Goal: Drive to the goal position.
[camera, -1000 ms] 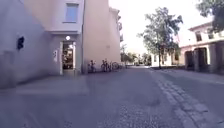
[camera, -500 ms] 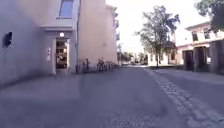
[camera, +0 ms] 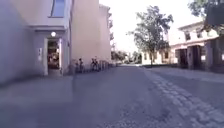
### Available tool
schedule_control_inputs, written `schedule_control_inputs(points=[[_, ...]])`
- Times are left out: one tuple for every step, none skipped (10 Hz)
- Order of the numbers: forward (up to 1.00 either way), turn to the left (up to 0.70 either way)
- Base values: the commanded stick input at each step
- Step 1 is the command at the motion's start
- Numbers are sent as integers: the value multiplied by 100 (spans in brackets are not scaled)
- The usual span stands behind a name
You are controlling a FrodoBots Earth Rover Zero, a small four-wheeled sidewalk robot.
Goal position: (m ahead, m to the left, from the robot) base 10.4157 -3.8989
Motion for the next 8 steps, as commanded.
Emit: schedule_control_inputs(points=[[70, 0], [70, 0], [70, 0], [70, 0], [70, 0], [70, 0], [70, 0], [70, 0]])
